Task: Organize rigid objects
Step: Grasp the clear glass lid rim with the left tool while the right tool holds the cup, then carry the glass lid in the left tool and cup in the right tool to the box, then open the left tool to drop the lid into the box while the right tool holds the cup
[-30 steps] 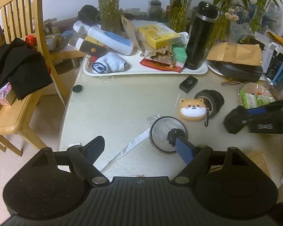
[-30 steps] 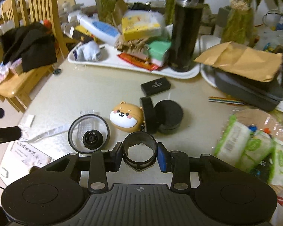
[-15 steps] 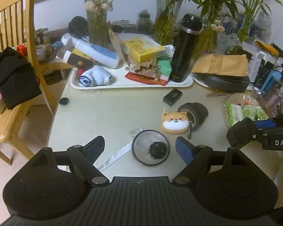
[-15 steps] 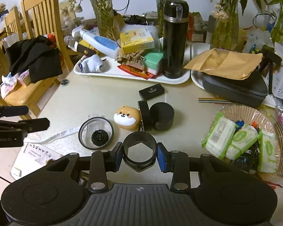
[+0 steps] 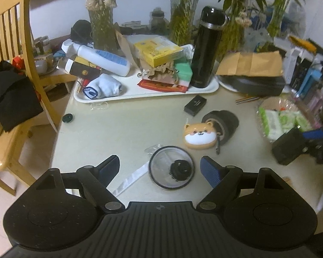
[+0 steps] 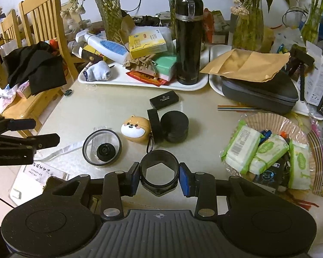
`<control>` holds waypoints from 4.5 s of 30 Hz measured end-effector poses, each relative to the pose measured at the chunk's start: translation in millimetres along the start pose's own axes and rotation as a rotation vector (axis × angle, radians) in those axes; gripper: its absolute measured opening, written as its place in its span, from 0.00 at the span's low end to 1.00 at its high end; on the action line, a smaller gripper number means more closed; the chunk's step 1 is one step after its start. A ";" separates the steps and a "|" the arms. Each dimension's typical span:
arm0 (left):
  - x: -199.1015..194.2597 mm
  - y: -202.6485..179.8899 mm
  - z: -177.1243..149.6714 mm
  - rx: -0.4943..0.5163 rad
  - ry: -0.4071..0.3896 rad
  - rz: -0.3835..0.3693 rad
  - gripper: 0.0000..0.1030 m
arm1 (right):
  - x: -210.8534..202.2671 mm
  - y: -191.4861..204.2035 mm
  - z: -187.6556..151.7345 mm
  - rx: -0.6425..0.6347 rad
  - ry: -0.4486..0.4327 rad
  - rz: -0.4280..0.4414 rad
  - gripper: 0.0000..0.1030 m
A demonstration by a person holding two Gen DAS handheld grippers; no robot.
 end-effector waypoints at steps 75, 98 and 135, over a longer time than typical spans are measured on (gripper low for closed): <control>-13.6 -15.0 0.8 -0.056 -0.001 -0.078 0.07 | -4.6 9.1 -5.8 0.010 0.020 -0.001 0.39; -44.9 -35.9 -34.5 0.024 0.031 -0.132 0.07 | -35.3 9.2 -28.2 0.041 -0.027 0.024 0.39; -54.6 -36.7 -44.5 0.060 0.050 -0.024 0.53 | -27.3 32.3 -62.4 -0.043 0.073 0.100 0.39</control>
Point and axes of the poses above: each gripper's, at about its wrist camera, not at the fingertips, and x roughly the way its jaws point, y to its left, z to its top, the point moved 7 cm from there along x, roughly the way its jaws point, and after that the axes turned 6 degrees about x, right-handed, at the moved point
